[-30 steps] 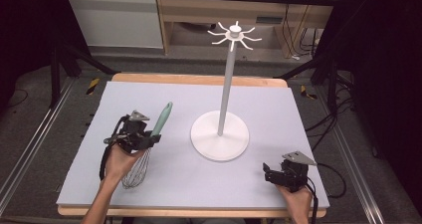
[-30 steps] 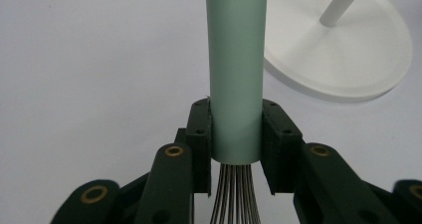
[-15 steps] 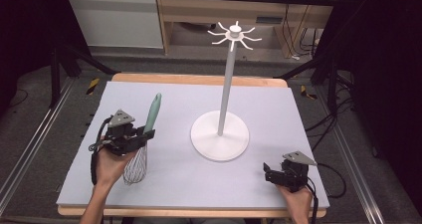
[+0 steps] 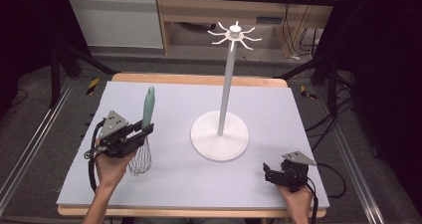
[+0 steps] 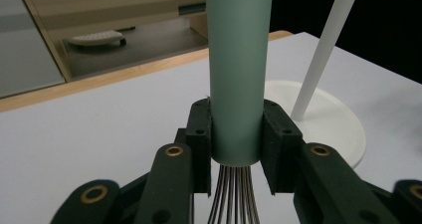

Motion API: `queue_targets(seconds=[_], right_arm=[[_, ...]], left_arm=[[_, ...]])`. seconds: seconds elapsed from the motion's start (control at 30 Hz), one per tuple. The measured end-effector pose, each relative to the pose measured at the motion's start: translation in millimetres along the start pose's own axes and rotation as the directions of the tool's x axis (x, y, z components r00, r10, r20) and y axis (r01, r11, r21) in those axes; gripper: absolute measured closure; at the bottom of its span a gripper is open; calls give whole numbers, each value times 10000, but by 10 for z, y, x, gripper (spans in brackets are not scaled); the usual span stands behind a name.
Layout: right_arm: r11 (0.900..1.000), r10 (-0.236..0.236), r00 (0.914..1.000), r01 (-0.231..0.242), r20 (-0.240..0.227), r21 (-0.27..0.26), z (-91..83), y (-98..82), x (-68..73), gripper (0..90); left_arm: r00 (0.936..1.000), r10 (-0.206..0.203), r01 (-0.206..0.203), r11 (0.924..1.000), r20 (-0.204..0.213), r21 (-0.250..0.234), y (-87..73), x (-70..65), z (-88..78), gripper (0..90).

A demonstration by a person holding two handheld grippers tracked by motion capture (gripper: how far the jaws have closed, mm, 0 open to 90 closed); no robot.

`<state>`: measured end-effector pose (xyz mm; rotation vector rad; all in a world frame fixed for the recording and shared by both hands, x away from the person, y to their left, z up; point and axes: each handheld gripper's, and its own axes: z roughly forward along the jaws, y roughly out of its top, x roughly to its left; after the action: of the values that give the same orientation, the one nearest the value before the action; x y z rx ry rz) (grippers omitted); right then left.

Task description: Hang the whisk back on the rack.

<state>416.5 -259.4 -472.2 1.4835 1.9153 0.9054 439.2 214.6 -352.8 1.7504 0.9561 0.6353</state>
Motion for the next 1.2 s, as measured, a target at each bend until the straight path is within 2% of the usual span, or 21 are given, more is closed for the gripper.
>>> queue_targets(seconds=[0.33, 0.47, 0.67, 0.8, 1.0, 1.2], right_arm=[[10000, 17, 10000, -17, 17, -10, 4, 2, -7, 89], [10000, 4, 10000, -4, 22, -7, 6, 3, -7, 89], [10000, 28, 10000, -28, 48, -5, 9, 2, -11, 89], [10000, 11, 10000, -11, 65, 13, 12, 1, -12, 89], [10000, 35, 10000, -35, 72, -4, 12, 0, -17, 89], [10000, 51, 9999, -51, 86, 0, 10, 1, -14, 89]], left_arm=[[9997, -44, 57, 9985, 239, -547, -1, -67, -6, 685], [9998, -9, 26, 9964, 207, -842, 16, -100, -15, 685], [9986, -130, 189, 9930, 516, -1162, 77, -121, -22, 685], [9981, 2, 75, 9922, 618, -1243, 110, -133, -17, 684], [9965, -149, 270, 9887, 828, -1475, 169, -134, 4, 685], [9956, -64, 210, 9876, 936, -1558, 269, -179, 31, 684]])
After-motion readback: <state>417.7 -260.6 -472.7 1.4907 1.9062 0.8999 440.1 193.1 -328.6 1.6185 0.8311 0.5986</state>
